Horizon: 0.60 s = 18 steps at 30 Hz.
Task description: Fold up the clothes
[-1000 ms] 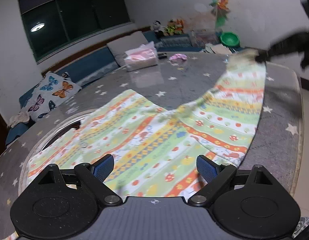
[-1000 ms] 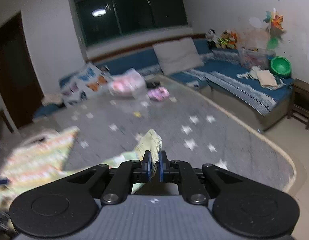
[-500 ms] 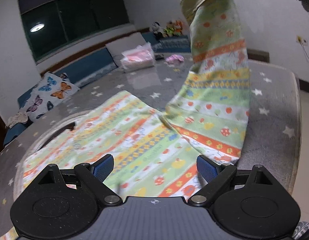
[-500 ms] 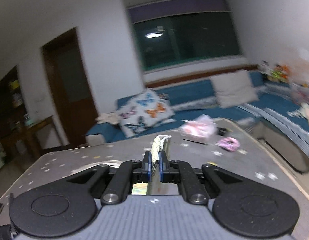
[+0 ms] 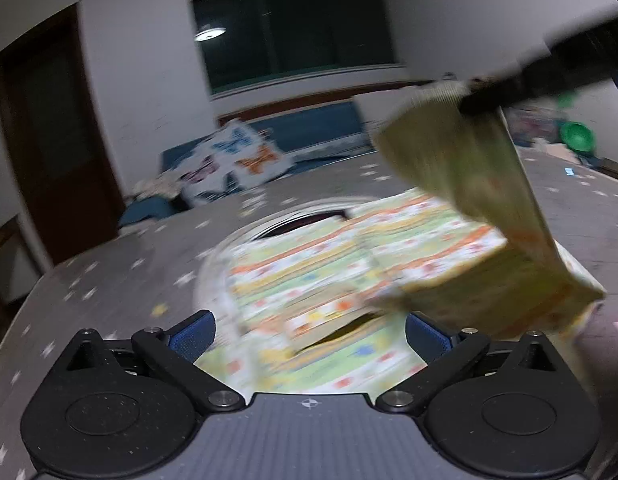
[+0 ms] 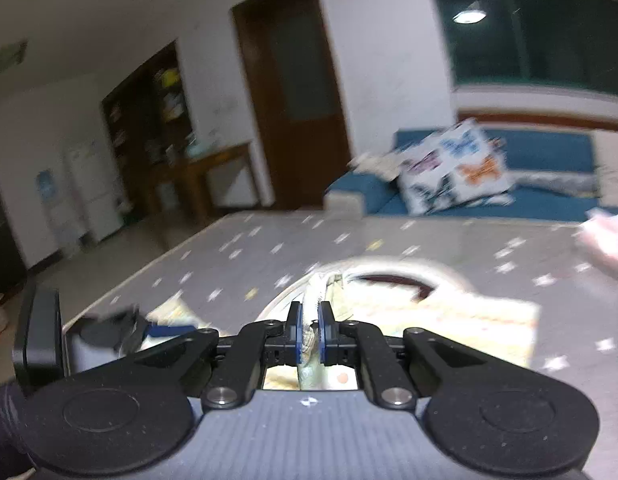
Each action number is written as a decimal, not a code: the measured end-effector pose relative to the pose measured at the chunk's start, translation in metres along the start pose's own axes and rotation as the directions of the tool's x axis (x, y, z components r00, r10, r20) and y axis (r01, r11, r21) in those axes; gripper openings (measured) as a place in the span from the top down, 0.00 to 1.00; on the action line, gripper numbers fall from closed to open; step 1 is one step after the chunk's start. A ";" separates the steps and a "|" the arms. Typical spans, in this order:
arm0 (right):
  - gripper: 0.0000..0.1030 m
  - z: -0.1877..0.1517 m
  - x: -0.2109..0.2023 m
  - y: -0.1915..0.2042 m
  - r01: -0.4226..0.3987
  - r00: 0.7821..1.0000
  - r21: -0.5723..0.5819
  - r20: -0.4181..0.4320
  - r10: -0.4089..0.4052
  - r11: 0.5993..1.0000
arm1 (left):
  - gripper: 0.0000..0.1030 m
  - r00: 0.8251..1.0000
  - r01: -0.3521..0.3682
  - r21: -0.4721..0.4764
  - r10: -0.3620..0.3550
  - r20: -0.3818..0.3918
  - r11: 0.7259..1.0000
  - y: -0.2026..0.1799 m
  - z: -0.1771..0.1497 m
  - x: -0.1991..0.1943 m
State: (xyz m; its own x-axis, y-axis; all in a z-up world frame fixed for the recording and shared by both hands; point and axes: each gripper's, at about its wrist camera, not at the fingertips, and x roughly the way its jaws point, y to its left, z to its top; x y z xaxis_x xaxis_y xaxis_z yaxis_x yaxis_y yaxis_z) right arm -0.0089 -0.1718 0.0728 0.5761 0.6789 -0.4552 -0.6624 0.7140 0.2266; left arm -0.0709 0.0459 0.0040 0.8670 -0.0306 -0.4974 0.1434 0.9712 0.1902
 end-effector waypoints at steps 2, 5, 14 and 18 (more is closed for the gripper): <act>0.91 -0.009 0.015 0.009 -0.046 0.998 0.008 -0.047 0.047 0.999 | 0.00 1.000 -0.023 -0.023 0.023 -0.010 0.999 0.011 -0.004 -0.001; 0.87 -0.018 0.024 0.013 -0.062 0.995 0.010 -0.082 0.063 0.998 | 0.00 0.999 -0.046 -0.045 0.045 -0.021 0.998 0.022 -0.007 -0.002; 0.85 -0.046 0.000 -0.036 0.111 0.971 -0.038 -0.209 -0.117 0.993 | 0.00 1.000 -0.014 -0.066 0.014 -0.005 0.998 0.016 0.002 0.007; 0.85 -0.071 0.001 -0.059 0.183 0.942 -0.020 -0.281 -0.181 0.983 | 0.13 0.999 0.042 -0.059 -0.042 -0.001 0.997 0.002 0.007 0.015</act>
State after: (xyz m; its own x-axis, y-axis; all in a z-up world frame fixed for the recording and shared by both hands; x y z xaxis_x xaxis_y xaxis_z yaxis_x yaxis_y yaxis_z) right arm -0.0028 -0.2255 -0.0023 0.5284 0.4621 -0.7122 -0.5547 0.8230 0.1224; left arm -0.0546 0.0455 0.0031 0.8599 -0.0714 -0.5054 0.1511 0.9814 0.1185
